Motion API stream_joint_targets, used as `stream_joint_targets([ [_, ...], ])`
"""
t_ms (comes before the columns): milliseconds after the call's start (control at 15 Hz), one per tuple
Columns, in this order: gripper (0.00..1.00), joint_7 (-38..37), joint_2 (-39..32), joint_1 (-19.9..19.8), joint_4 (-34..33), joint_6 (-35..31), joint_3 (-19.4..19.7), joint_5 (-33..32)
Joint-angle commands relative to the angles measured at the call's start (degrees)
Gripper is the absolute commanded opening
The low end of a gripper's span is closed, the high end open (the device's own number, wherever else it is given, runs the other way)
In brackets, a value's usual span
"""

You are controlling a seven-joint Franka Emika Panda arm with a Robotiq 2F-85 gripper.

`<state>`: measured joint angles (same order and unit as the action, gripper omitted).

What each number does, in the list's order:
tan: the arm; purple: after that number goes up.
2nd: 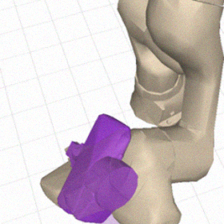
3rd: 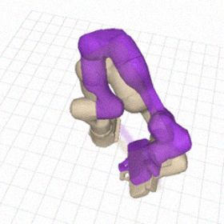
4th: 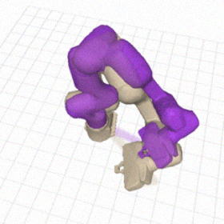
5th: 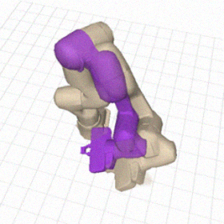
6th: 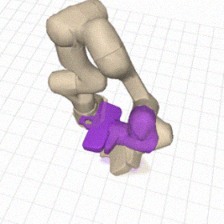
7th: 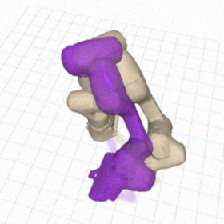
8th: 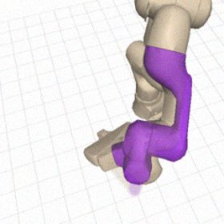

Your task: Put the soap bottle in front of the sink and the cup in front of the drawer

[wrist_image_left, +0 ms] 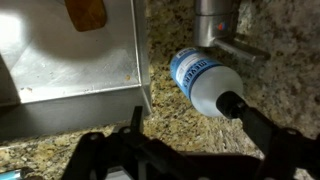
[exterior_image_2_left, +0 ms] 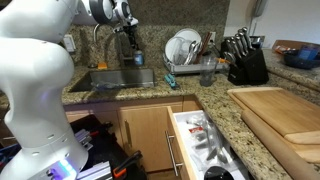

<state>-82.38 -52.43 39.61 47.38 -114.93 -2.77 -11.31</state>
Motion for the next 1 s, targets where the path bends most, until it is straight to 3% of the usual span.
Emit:
stream_joint_targets([
  [0, 1.0, 0.0, -0.5, 0.1, -0.8, 0.0, 0.0, 0.0],
  [467, 1.0, 0.8, -0.6, -0.3, -1.7, -2.3, -1.3, 1.3],
  [933, 1.0, -1.3, -1.5, 0.2, -1.8, -3.4, 0.0, 0.0],
])
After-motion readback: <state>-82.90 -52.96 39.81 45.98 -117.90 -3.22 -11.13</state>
